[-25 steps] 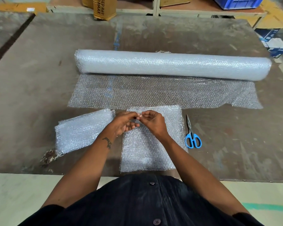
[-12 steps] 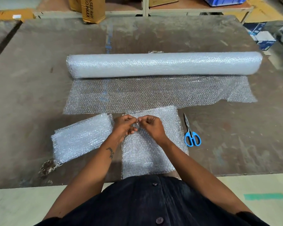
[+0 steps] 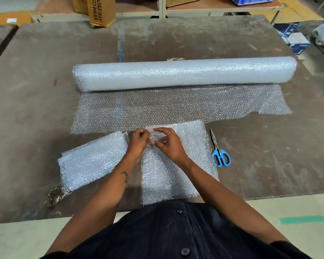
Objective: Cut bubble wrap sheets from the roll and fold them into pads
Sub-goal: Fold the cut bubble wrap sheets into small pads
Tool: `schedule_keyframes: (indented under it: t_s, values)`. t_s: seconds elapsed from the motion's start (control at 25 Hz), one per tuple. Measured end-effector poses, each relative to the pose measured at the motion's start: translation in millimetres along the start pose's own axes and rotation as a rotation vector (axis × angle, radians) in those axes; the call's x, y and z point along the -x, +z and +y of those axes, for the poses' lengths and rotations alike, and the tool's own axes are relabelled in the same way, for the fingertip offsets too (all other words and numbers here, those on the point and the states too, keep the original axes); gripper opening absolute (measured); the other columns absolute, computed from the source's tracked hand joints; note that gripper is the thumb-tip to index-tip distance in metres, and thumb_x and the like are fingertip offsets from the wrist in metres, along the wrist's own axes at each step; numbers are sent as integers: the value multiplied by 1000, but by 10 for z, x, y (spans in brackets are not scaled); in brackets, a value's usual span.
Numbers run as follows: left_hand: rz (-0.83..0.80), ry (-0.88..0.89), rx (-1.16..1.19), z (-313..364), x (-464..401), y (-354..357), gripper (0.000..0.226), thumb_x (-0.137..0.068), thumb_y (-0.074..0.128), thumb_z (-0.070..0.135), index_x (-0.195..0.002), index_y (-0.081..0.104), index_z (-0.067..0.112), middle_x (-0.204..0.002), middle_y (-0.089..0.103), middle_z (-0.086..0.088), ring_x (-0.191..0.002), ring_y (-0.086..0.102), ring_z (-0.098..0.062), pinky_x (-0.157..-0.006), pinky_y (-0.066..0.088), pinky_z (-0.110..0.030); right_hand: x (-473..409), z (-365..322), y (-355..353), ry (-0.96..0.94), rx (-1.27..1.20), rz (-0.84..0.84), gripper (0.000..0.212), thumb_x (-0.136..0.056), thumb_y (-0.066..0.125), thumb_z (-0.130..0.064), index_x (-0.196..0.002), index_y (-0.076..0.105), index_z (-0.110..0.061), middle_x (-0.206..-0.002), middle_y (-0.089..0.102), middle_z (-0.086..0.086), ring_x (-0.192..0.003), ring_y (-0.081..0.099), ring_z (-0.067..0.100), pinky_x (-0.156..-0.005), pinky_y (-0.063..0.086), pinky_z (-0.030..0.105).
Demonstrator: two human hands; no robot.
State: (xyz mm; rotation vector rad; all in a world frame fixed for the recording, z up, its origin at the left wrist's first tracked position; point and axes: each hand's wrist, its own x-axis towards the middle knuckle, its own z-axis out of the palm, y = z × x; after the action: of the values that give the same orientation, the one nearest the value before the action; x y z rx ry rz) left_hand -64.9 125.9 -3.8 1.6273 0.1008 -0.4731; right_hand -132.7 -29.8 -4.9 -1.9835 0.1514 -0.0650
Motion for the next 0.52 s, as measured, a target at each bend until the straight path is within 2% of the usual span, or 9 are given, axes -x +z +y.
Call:
schedule_keyframes:
  t_s: [0.08, 0.12, 0.24, 0.28, 0.4, 0.52]
  values:
    - [-25, -3, -39, 24, 19, 18, 39, -98, 74, 33, -122, 64, 5, -110, 74, -6, -96, 74, -13, -84, 61, -31, -25, -21, 41, -6, 12, 8, 50, -91, 84, -17, -137, 65, -19, -133, 60, 0, -96, 73, 9, -85, 64, 29]
    - [-28, 9, -75, 16, 17, 19, 40, -97, 76, 32, -126, 66, 7, -115, 75, -5, -105, 73, -14, -91, 61, -33, -37, -16, 55, 6, 19, 10, 49, -91, 84, -14, -136, 65, -17, -132, 62, 1, -97, 73, 11, -86, 65, 34]
    - [-18, 57, -139, 0, 4, 1, 16, -98, 73, 21, -109, 74, 9, -105, 78, -4, -103, 75, -18, -94, 60, -34, -18, 28, 61, 25, 118, 29, 55, -92, 81, -11, -142, 59, -14, -137, 60, 4, -112, 67, 17, -98, 61, 39]
    - [-33, 39, -106, 10, 0, -2, 16, -98, 73, 22, -106, 73, 8, -103, 77, -6, -103, 74, -20, -95, 60, -36, -12, 56, 50, 3, 191, 56, 58, -92, 81, -13, -145, 57, -15, -139, 58, 4, -119, 62, 19, -104, 57, 42]
    - [-126, -79, 52, 42, 12, 1, 34, -95, 73, 30, -109, 67, 0, -116, 75, -12, -114, 72, -25, -102, 57, -48, -25, 93, -52, -69, 392, 105, 67, -91, 82, -22, -150, 50, -26, -148, 53, 0, -137, 48, 20, -116, 40, 49]
    - [-177, -143, 135, 70, 43, 11, 46, -100, 67, 36, -120, 59, -5, -122, 73, -20, -113, 73, -30, -100, 59, -49, -68, 33, -209, -55, 470, 64, 76, -92, 81, -33, -156, 41, -38, -157, 48, -4, -145, 40, 17, -110, 29, 48]
